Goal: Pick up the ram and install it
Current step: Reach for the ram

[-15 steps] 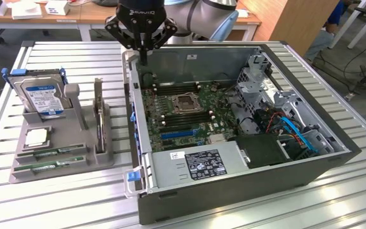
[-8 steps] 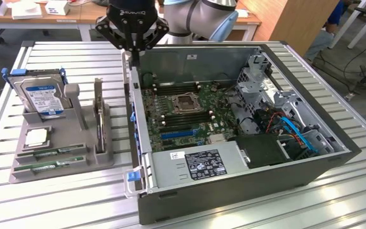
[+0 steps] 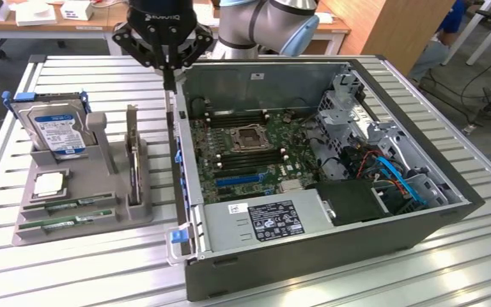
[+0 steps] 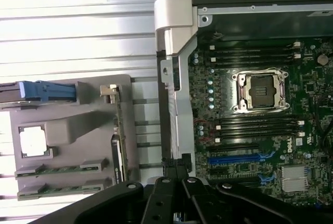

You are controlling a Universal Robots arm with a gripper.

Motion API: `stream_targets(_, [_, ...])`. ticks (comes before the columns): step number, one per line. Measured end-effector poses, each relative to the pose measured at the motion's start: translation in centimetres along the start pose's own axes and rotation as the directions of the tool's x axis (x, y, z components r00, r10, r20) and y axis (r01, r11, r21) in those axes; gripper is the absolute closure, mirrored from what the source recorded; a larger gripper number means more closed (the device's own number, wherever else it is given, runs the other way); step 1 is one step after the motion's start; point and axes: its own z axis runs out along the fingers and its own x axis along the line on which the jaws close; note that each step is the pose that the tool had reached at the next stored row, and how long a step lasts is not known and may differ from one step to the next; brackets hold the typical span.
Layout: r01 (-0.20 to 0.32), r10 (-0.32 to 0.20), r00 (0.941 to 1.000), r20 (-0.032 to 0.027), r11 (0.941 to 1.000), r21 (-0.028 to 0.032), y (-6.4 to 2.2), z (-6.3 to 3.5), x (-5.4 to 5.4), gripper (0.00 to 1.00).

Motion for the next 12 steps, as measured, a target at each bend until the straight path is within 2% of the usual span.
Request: stream_targets(12, [-0.001, 0.001, 1.0, 0.0001, 1.0, -0.0001, -0.24, 0.05, 3.2, 0.91])
